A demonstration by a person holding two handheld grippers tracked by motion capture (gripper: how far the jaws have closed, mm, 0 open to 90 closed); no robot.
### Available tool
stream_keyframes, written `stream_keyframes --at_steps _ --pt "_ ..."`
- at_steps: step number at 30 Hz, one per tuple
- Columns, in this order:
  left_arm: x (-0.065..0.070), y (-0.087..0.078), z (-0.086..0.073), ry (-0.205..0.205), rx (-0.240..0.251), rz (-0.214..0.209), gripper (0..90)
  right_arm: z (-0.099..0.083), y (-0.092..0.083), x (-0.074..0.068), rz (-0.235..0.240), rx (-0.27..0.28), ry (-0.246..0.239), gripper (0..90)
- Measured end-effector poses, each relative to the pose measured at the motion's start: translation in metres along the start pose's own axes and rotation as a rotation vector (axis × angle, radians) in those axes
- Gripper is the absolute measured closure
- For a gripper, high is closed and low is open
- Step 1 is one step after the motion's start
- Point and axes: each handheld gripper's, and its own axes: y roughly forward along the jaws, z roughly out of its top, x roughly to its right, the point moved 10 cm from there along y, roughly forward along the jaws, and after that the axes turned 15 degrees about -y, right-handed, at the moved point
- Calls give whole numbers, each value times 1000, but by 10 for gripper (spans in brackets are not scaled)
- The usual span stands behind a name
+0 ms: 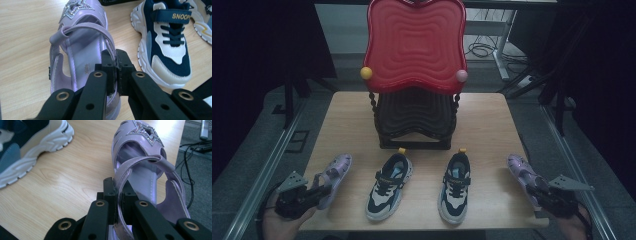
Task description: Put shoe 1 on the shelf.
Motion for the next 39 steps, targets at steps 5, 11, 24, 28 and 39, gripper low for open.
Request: stream_keyframes --at_steps 5,11,24,28,39 --pt "5 0 9 -1 23 -15 866 11 0 -2 8 46 -5 856" --pt "14 1 22 8 46 -51 865 26 0 -4 13 97 1 856" --pt "35 3 45 13 110 -133 865 72 0 -18 34 204 -39 855" --pt "38 3 51 15 125 -138 865 83 2 -22 55 228 -49 854" --pt "57 12 64 53 127 -169 864 107 11 -29 92 276 -68 854"
